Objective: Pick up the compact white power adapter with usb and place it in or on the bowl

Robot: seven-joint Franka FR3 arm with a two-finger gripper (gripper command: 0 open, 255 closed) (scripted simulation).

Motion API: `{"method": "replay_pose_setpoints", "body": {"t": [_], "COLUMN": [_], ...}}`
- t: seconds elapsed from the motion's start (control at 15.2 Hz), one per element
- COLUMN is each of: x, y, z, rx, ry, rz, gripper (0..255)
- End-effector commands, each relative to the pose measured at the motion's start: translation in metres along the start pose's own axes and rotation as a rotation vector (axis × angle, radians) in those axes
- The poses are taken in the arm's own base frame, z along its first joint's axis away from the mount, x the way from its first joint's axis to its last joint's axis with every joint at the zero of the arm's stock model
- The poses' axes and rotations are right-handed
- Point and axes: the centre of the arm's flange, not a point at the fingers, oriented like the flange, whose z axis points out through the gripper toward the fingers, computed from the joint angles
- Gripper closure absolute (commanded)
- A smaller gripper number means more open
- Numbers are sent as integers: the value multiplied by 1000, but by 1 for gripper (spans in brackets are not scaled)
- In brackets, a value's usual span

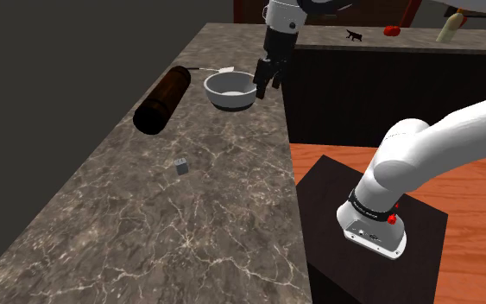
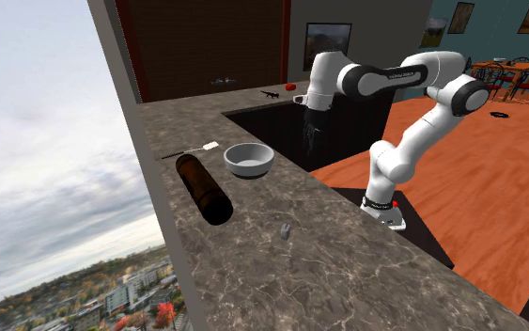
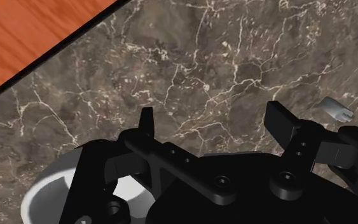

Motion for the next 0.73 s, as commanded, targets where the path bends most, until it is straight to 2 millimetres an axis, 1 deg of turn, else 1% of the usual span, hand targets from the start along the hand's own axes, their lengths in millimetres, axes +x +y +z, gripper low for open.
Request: {"method": "replay_pose_setpoints", "body": {"t": [0.0, 0.66], "x": [11, 60], "y": [-25, -139], "z": [11, 61], "rx": [-1, -9], "ry": [-2, -17], "rz": [-4, -25], "gripper": [0, 0]}}
